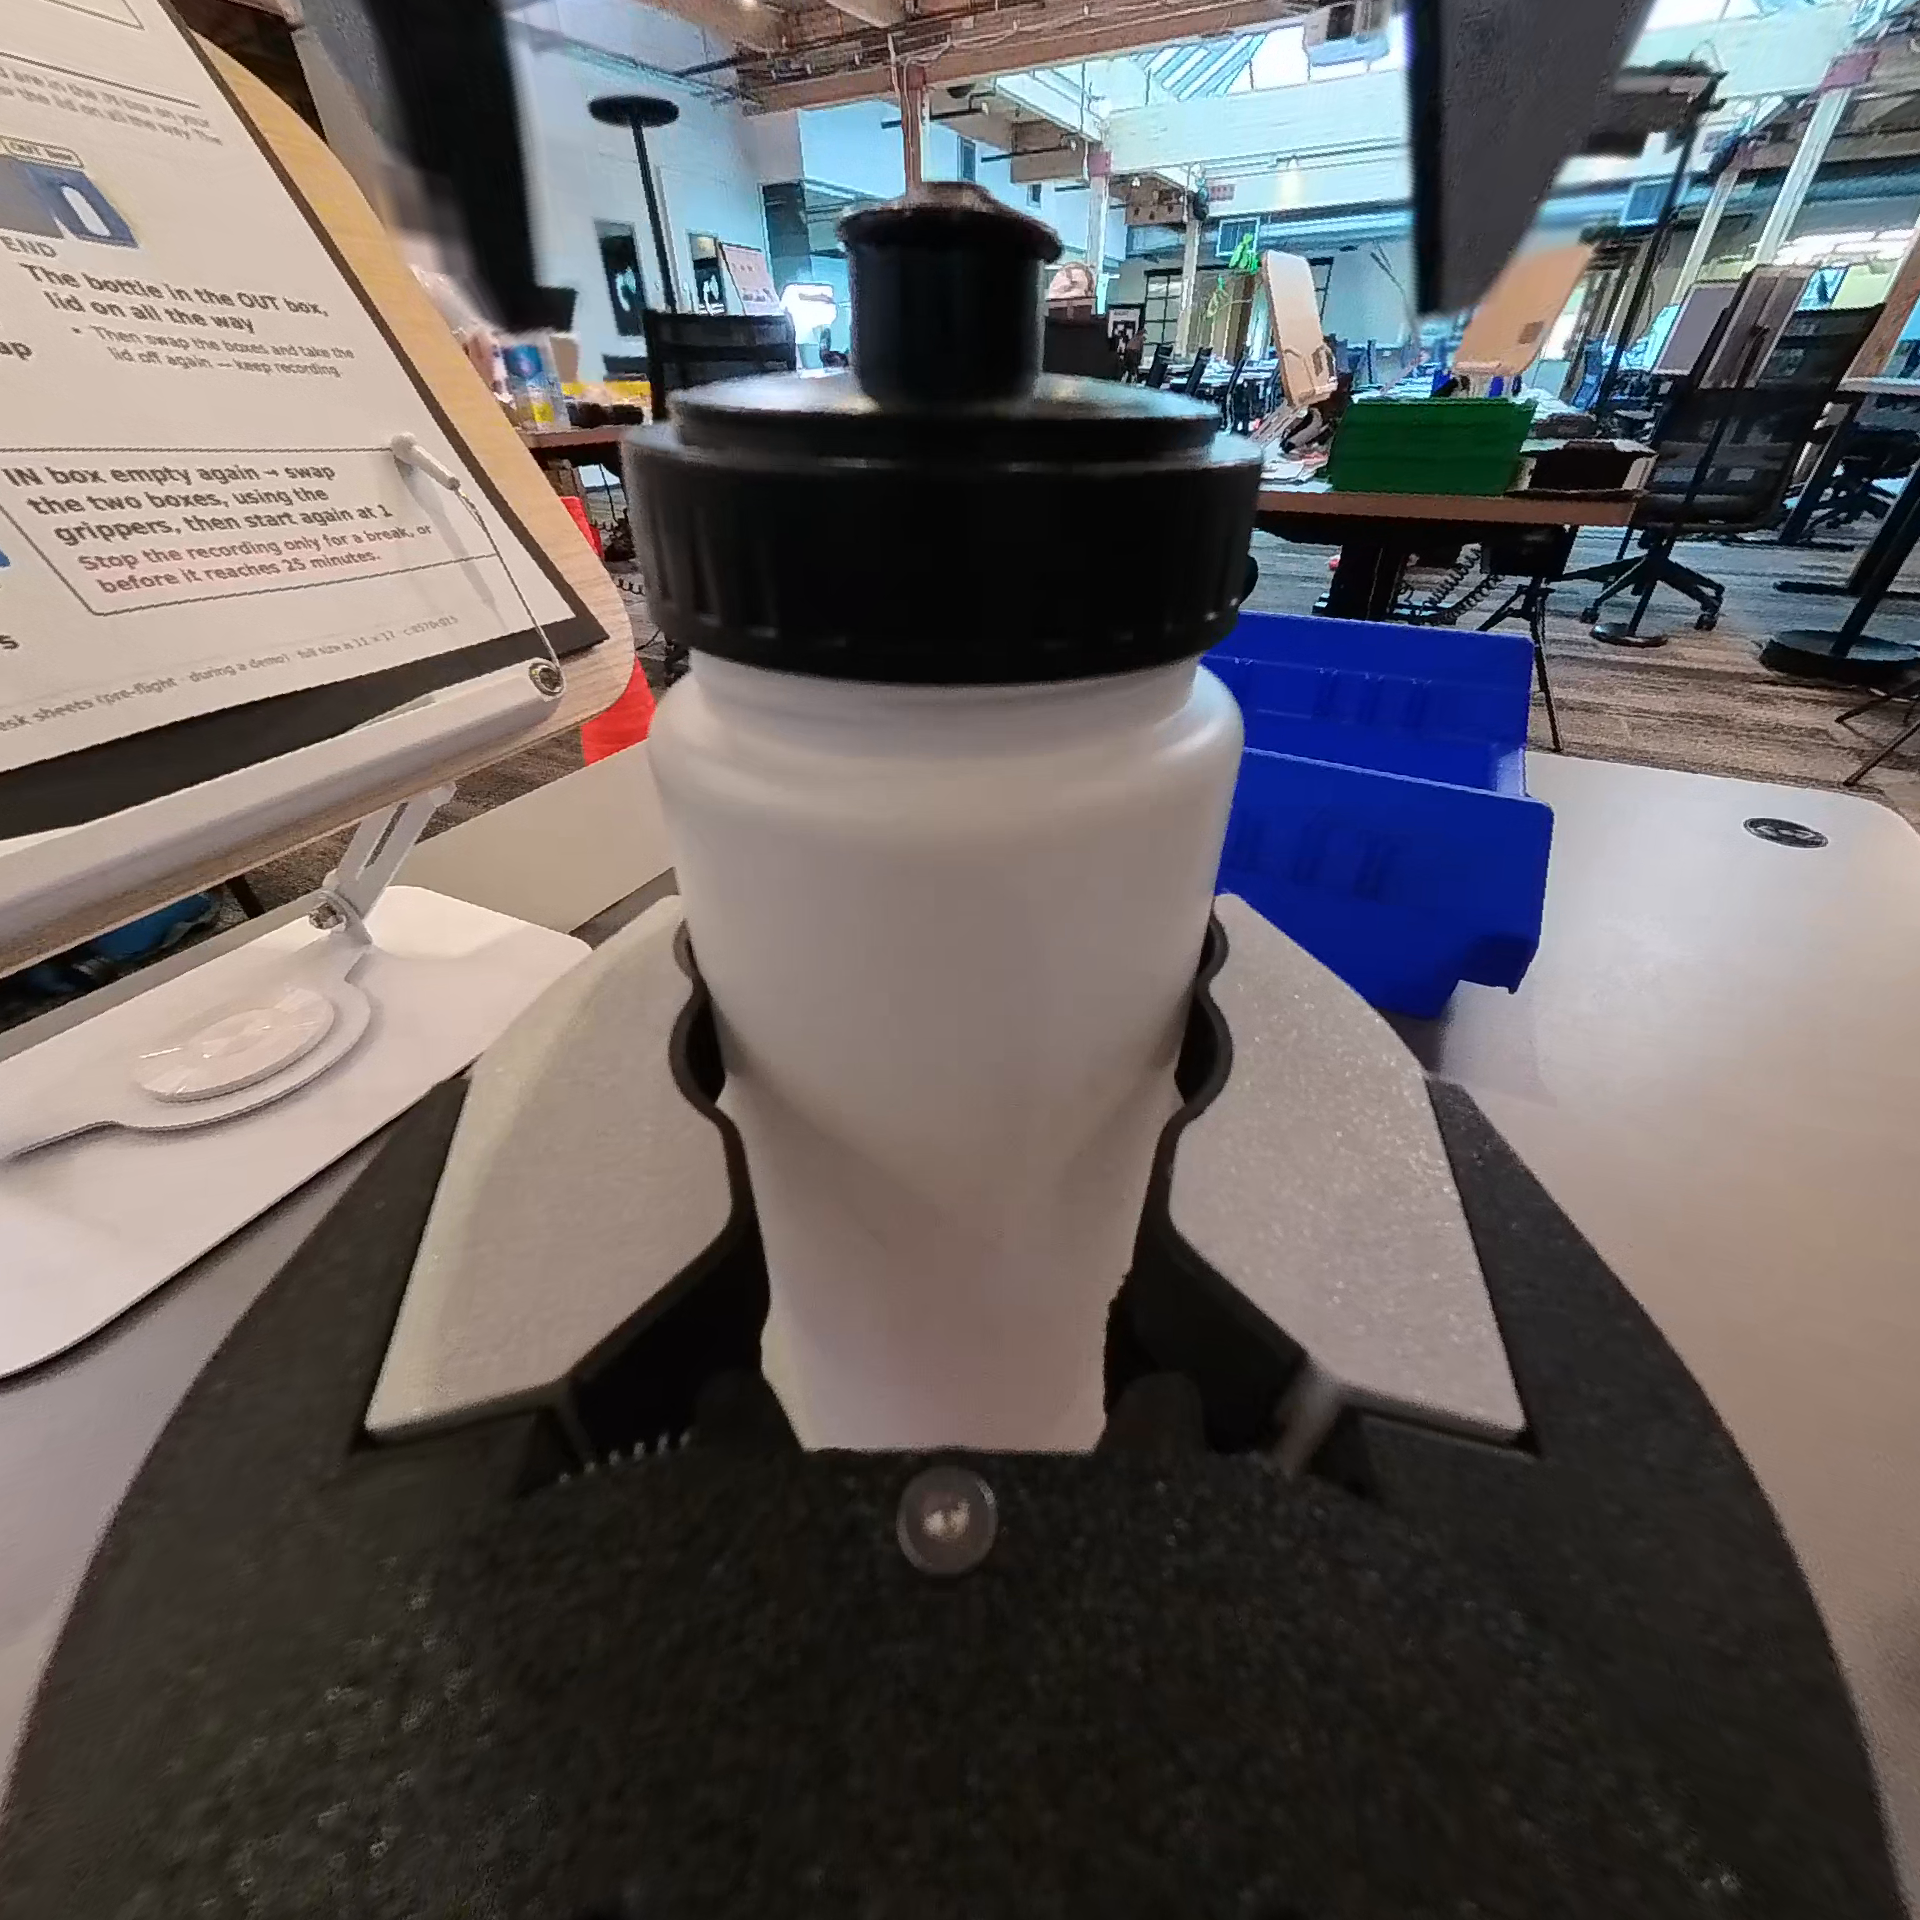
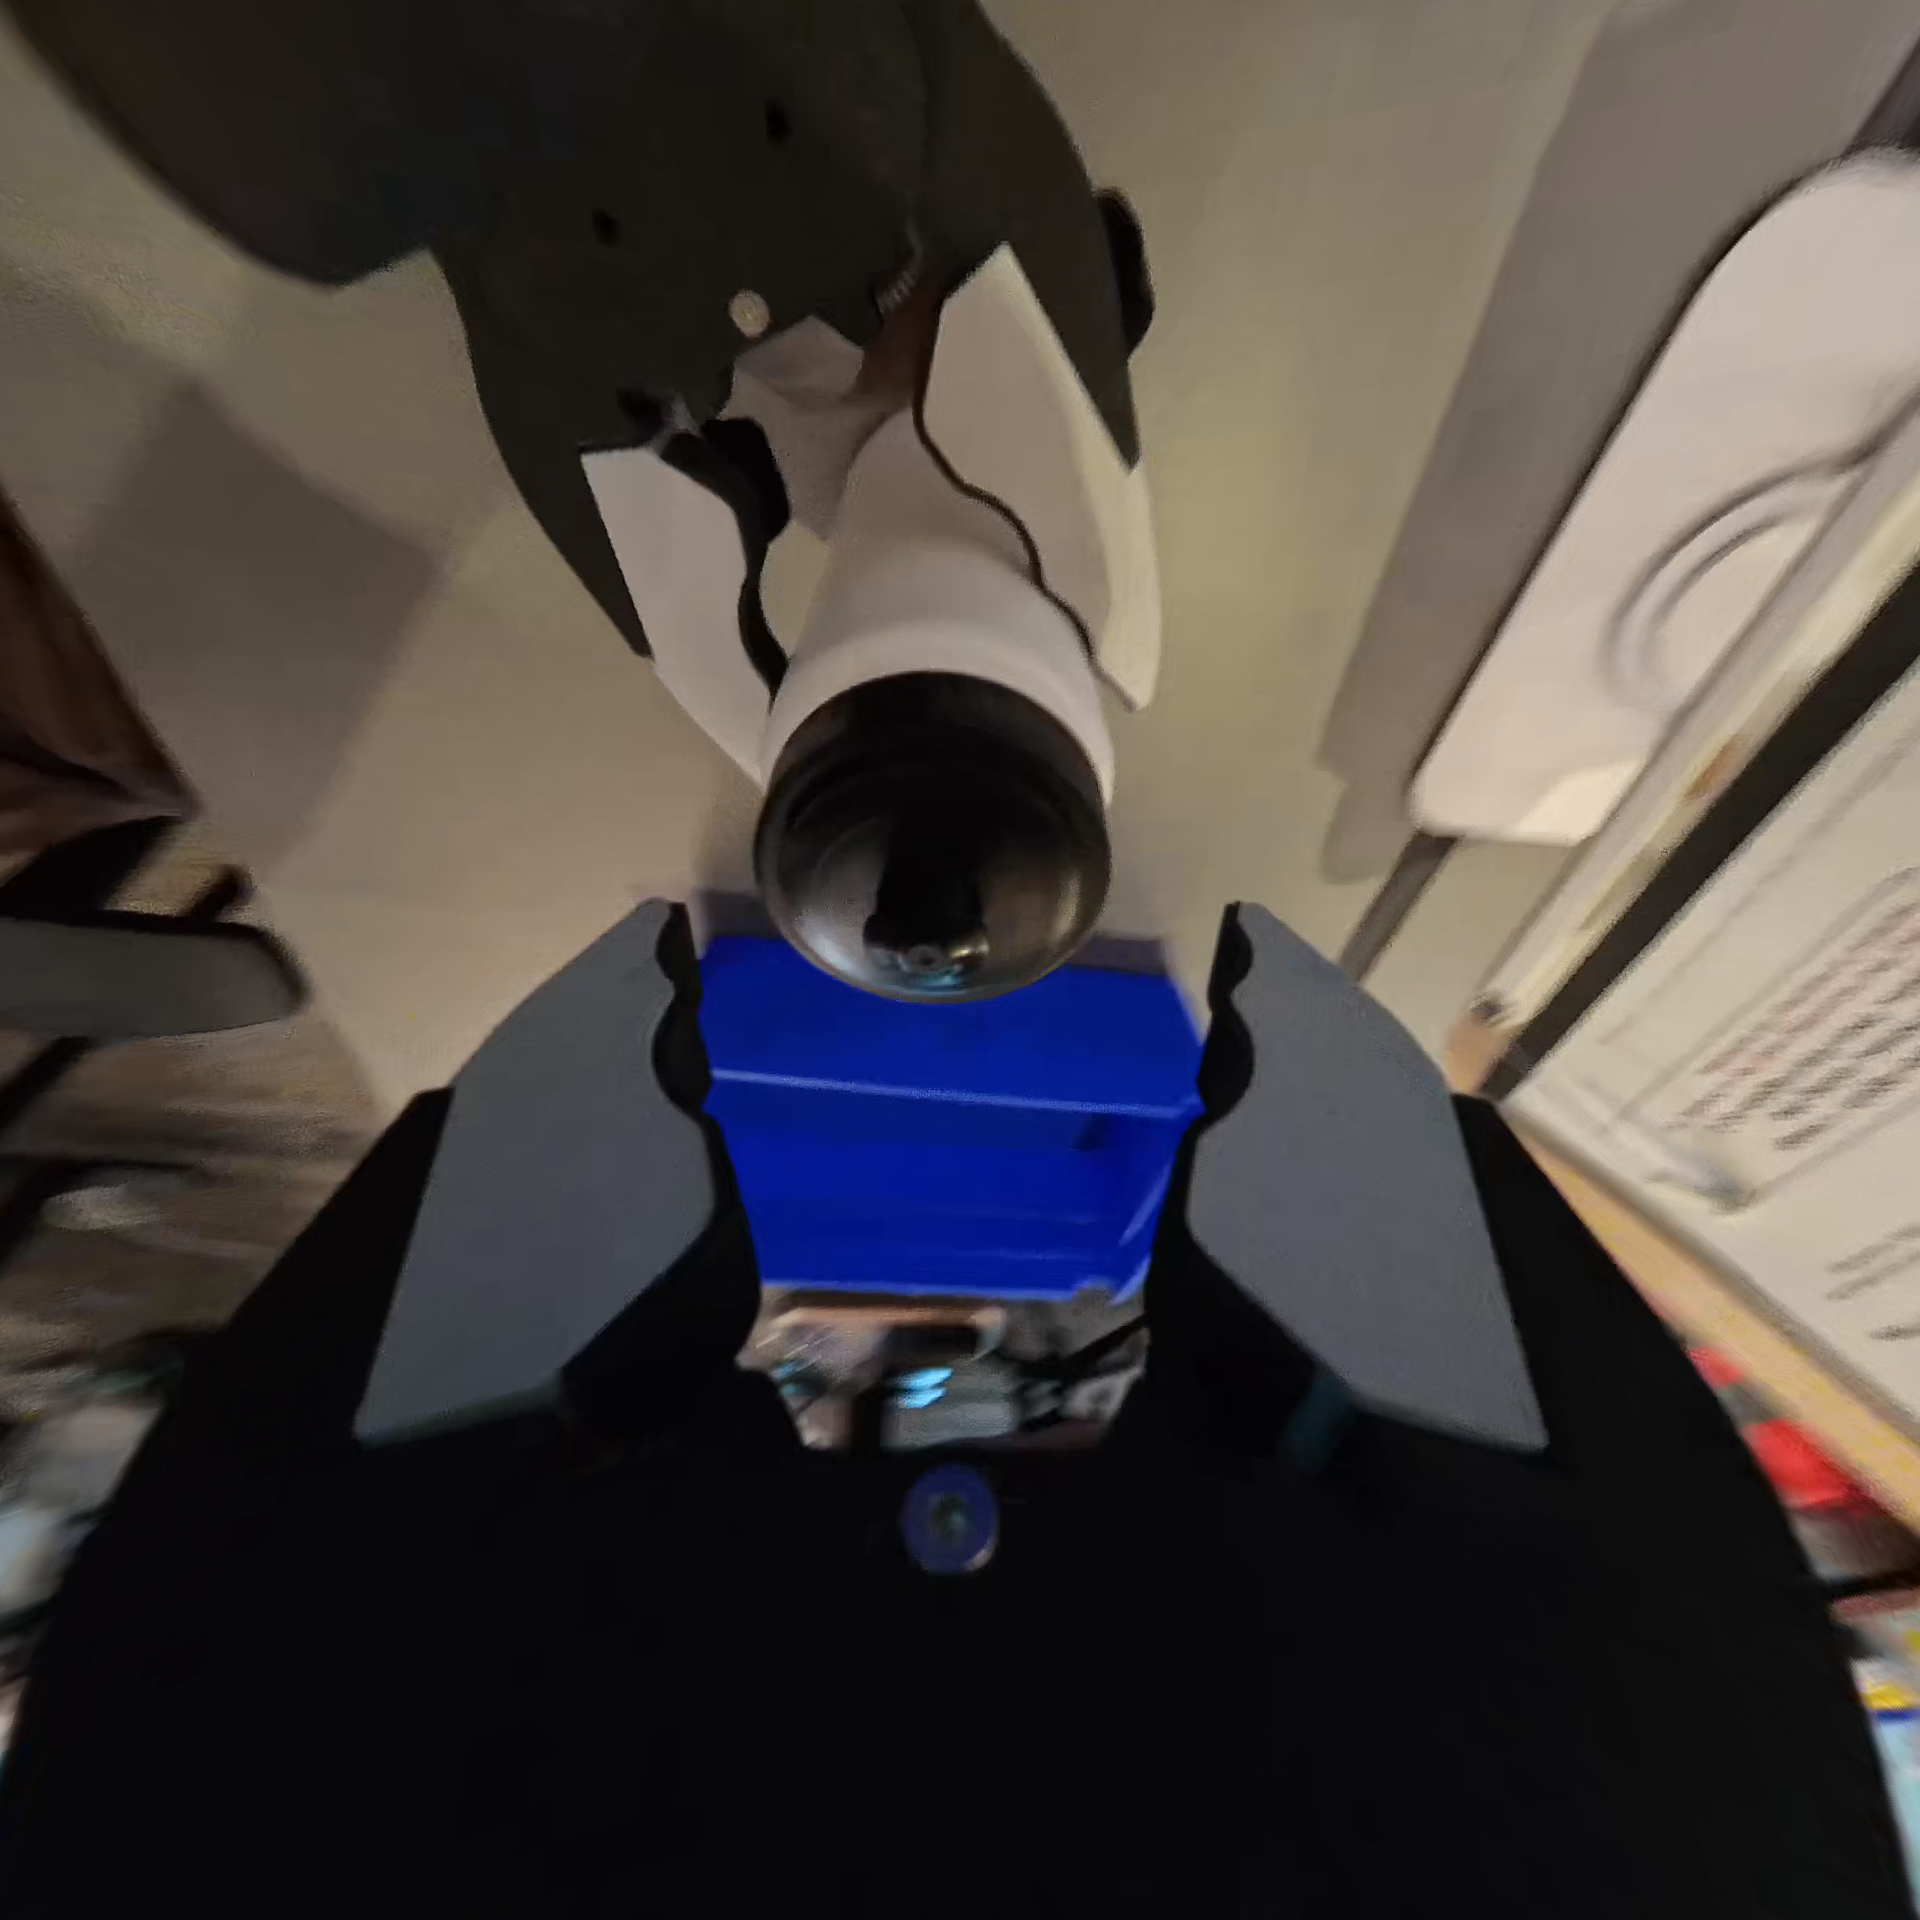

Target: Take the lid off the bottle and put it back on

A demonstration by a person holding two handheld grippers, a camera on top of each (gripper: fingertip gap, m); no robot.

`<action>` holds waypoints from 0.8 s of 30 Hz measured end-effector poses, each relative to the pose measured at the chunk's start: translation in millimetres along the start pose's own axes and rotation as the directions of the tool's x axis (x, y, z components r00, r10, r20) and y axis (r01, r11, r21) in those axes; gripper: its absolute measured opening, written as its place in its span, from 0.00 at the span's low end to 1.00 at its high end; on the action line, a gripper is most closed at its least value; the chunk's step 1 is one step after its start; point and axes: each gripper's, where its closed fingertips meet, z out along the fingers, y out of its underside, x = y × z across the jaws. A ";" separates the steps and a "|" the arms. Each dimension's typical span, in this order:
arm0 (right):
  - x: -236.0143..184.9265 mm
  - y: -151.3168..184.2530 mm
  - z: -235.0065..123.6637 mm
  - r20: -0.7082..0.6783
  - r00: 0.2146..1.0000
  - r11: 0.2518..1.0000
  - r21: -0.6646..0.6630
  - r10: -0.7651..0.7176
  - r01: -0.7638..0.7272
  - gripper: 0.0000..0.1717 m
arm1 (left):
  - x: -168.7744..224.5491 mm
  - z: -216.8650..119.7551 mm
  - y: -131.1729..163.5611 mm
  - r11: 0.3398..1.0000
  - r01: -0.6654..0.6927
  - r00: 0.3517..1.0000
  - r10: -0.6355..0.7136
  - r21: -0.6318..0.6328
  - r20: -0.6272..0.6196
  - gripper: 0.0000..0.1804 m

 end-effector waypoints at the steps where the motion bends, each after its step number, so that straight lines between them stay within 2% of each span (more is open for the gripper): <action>1: 1.9 -5.8 -3.9 -0.053 0.995 0.995 0.060 -0.080 0.084 0.53 | 0.0 0.0 0.0 1.000 0.000 1.000 0.000 0.000 0.000 0.48; 3: 3.1 -18.3 -9.6 -0.164 0.969 0.959 0.185 -0.186 0.215 0.48 | -0.2 -0.2 0.1 1.000 0.002 1.000 -0.002 -0.001 -0.001 0.48; 4: 2.1 -19.3 -8.1 -0.191 0.959 0.946 0.207 -0.211 0.249 0.49 | -0.2 -0.1 0.1 1.000 0.003 1.000 -0.003 -0.001 -0.002 0.48; 9: -5.7 -9.5 15.5 -0.161 0.957 0.942 0.196 -0.242 0.272 0.50 | 0.4 -0.2 0.0 1.000 0.002 1.000 -0.002 -0.001 -0.006 0.48; 11: -3.4 -10.5 18.3 -0.184 0.949 0.935 0.200 -0.256 0.291 0.42 | 0.8 -0.3 0.1 1.000 0.001 1.000 -0.001 0.000 -0.008 0.48; 12: -3.7 -10.7 18.4 -0.179 0.949 0.934 0.203 -0.260 0.294 0.41 | 1.1 -0.3 0.0 1.000 0.000 1.000 0.000 0.000 -0.009 0.48; 18: -5.6 -7.3 17.7 -0.032 0.998 0.984 0.163 -0.062 0.067 0.41 | 3.1 0.2 0.1 1.000 -0.007 1.000 0.007 -0.006 -0.006 0.48; 22: -4.8 -6.6 19.7 -0.057 0.988 0.989 0.061 0.141 -0.138 0.41 | 2.2 -0.3 0.3 1.000 0.000 1.000 0.000 -0.008 -0.003 0.48; 24: -6.1 -4.2 20.2 -0.099 0.981 0.985 0.001 0.170 -0.170 0.41 | 3.1 0.1 0.3 1.000 -0.006 1.000 0.006 -0.009 -0.002 0.48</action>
